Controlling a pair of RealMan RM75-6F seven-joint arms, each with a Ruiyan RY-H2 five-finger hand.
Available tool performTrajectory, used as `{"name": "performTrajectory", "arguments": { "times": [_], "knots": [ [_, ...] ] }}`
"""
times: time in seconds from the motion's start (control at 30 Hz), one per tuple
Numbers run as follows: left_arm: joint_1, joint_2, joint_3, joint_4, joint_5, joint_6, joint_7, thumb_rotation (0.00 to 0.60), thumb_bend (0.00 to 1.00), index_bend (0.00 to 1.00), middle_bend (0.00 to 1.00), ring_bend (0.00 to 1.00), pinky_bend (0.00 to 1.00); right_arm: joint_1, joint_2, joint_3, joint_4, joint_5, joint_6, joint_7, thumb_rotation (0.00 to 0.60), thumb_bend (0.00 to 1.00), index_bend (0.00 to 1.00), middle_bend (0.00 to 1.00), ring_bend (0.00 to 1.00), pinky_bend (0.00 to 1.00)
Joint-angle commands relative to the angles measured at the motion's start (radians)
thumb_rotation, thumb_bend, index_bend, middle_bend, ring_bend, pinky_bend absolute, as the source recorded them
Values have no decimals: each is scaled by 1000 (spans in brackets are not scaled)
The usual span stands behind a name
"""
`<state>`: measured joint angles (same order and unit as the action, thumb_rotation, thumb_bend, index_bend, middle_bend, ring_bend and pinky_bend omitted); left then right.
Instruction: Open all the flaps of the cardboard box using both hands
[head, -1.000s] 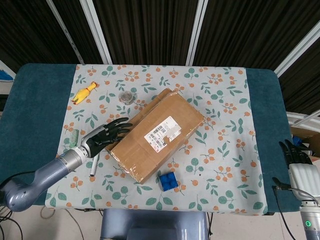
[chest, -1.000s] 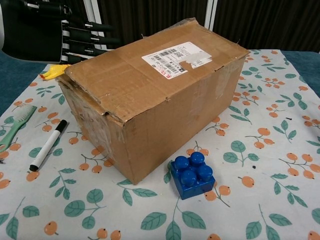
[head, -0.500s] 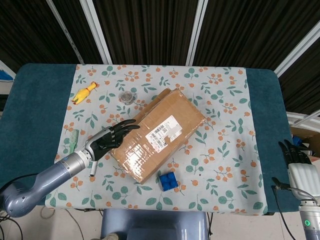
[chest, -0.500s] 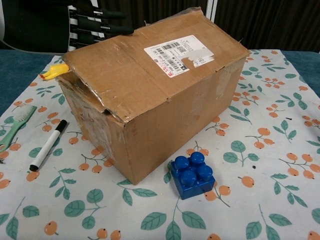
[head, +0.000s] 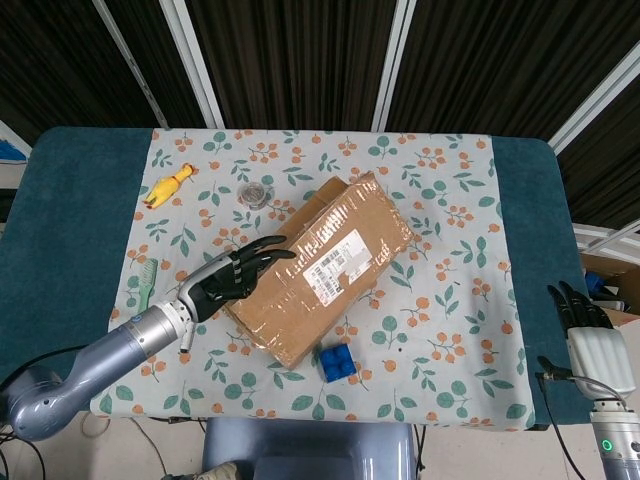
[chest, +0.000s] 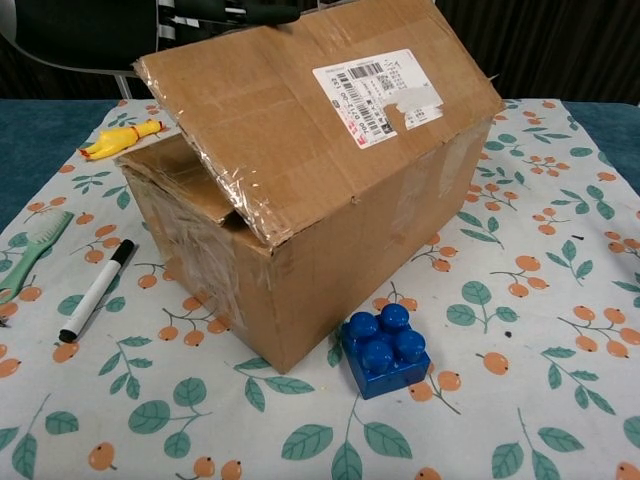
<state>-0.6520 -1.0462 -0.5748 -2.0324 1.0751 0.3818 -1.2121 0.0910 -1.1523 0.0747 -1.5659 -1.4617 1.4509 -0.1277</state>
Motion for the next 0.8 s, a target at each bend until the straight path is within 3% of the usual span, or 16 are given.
{"name": "performTrajectory", "arguments": {
  "times": [0.03,0.43,0.8],
  "knots": [
    [-2,-5,-4,-8,2,0,9,600,752,100,116,74,232,0,0,2,1,3,0,1,600,0,0,76,131,212],
    [-24,-40,-21,-69,25,58,92,600,752,159,116,74,225,-2,3,2,-2,5,5,-1,600,0,0,76,131,212],
    [-88,-67,2,-97,5,92,200,600,752,231,95,20,123,-1,2,1,-5,9,0,-8,600,0,0,76,131,212]
  ]
}}
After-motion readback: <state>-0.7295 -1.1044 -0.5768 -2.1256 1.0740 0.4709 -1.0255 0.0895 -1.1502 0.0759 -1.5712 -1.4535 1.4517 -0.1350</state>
